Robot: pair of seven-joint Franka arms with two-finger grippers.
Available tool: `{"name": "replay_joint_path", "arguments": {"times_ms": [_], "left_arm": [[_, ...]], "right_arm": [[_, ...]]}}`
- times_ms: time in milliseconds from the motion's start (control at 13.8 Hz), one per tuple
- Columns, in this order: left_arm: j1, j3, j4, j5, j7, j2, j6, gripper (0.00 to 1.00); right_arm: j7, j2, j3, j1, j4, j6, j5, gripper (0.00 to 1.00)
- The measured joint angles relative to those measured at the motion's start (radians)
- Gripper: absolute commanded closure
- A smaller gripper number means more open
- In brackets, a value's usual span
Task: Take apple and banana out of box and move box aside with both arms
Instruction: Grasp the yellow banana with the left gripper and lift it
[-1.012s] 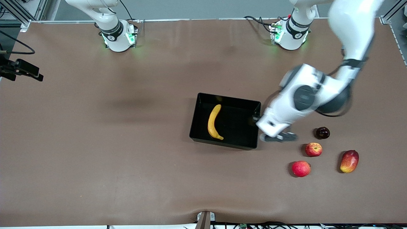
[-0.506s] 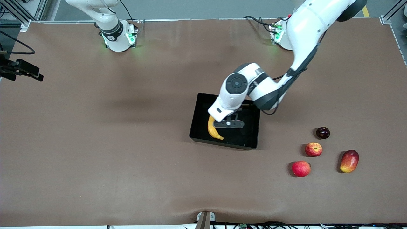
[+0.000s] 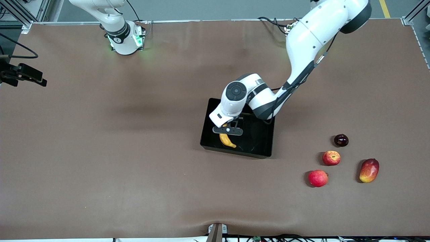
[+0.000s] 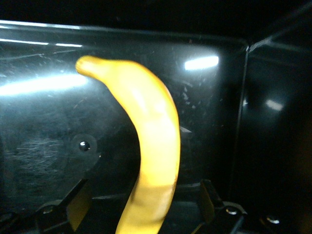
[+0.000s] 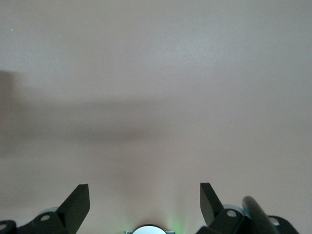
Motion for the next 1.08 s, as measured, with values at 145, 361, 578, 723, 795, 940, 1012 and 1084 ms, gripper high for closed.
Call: {"name": "replay_joint_path", "arguments": {"times_ms": [145, 361, 578, 723, 795, 940, 1012, 1084], "left_arm": [[-0.030, 0.019, 0.000, 0.011, 0.000, 0.021, 0.008, 0.87], [-0.031, 0.021, 0.003, 0.037, 0.000, 0.029, 0.021, 1.00], [-0.028, 0.021, 0.017, 0.039, 0.002, 0.027, 0.021, 1.00], [-0.027, 0.021, 0.028, 0.039, -0.002, 0.012, 0.018, 1.00], [-0.024, 0.021, 0.031, 0.039, -0.003, -0.004, 0.008, 1.00], [-0.017, 0.021, 0.038, 0.039, -0.003, -0.049, -0.031, 1.00], [-0.014, 0.020, 0.043, 0.039, -0.004, -0.077, -0.053, 1.00], [-0.011, 0.019, 0.048, 0.036, -0.007, -0.107, -0.077, 1.00]], "right_arm": [[-0.008, 0.021, 0.000, 0.000, 0.000, -0.006, 0.000, 0.00], [-0.011, 0.043, 0.000, 0.000, 0.000, -0.010, 0.000, 0.00], [-0.015, 0.046, -0.001, -0.002, 0.000, -0.025, 0.000, 0.00], [-0.015, 0.046, -0.005, -0.006, 0.000, -0.027, 0.000, 0.00], [-0.015, 0.046, -0.006, -0.008, 0.000, -0.027, 0.000, 0.00], [-0.015, 0.046, -0.007, -0.008, 0.000, -0.028, 0.009, 0.00], [-0.015, 0.048, -0.007, -0.008, -0.001, -0.029, 0.029, 0.00], [-0.015, 0.052, -0.005, -0.008, -0.003, -0.032, 0.052, 0.00]]}}
